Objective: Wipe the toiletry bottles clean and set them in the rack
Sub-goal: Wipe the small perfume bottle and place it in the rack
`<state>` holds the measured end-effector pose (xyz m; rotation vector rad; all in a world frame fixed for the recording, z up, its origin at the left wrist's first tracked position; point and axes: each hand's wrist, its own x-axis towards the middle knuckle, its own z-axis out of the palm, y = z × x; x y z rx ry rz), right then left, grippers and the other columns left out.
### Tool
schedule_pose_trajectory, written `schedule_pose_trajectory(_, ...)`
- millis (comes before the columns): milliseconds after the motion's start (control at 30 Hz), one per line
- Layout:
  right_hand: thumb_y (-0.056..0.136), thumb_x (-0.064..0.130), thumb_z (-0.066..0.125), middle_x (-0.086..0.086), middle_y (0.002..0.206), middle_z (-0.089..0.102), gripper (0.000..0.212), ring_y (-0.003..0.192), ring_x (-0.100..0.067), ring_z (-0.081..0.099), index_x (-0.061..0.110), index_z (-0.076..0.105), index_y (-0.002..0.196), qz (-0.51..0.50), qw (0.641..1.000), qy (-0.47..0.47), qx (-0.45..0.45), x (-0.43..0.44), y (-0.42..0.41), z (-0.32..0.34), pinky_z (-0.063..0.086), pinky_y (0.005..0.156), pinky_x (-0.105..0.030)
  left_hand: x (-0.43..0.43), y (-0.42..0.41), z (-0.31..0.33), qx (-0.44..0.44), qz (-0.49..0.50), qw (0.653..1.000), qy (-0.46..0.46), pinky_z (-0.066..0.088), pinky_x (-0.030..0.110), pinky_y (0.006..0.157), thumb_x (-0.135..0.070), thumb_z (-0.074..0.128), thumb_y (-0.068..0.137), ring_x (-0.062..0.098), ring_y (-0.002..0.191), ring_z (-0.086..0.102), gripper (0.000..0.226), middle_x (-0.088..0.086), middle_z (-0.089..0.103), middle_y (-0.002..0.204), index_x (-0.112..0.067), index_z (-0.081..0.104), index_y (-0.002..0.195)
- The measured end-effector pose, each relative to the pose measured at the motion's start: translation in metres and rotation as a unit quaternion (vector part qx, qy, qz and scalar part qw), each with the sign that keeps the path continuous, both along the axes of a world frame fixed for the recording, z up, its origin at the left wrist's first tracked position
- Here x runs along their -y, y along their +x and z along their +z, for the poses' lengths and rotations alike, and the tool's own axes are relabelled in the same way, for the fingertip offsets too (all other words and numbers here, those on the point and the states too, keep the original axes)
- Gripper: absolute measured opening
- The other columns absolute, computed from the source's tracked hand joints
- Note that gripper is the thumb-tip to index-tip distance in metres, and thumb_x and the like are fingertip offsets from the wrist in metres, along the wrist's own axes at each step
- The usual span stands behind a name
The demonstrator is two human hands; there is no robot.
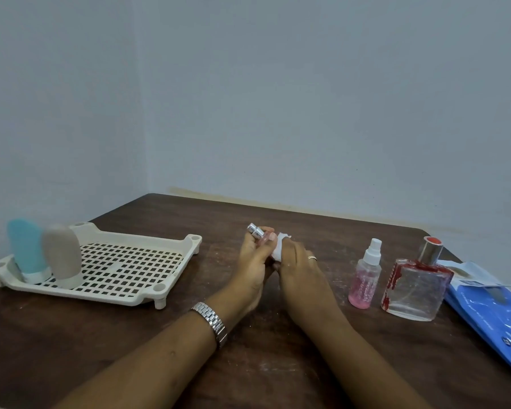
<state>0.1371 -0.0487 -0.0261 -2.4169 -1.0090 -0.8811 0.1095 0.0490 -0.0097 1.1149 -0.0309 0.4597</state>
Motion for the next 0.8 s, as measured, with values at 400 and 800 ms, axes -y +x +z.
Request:
schedule_pose_trajectory(400, 0.088, 0.023, 0.062, -0.006, 0.077, 0.058, 0.019, 0.059, -0.007, 0.053, 0.011, 0.056, 0.101, 0.196, 0.782, 0.318, -0.499, 0.016, 0.0, 0.014, 0.046, 0.053, -0.02, -0.008, 0.004, 0.0, 0.014, -0.028, 0.999, 0.0, 0.055, 0.026, 0.076, -0.013, 0.045, 0.098, 0.016, 0.102, 0.066, 0.007, 0.015, 0.063, 0.117, -0.016, 0.046, 0.104)
schedule_pose_trajectory(800, 0.097, 0.003, 0.041, 0.0, 0.106, 0.066, 0.026, 0.102, -0.014, 0.062, 0.016, 0.059, 0.111, 0.266, 0.687, 0.387, -0.555, 0.013, -0.008, 0.022, 0.054, 0.083, -0.024, -0.022, 0.007, 0.004, -0.003, 0.09, 0.995, -0.052, 0.053, 0.04, 0.089, -0.016, 0.046, 0.099, 0.024, 0.099, 0.065, 0.005, 0.015, 0.064, 0.108, -0.016, 0.046, 0.103)
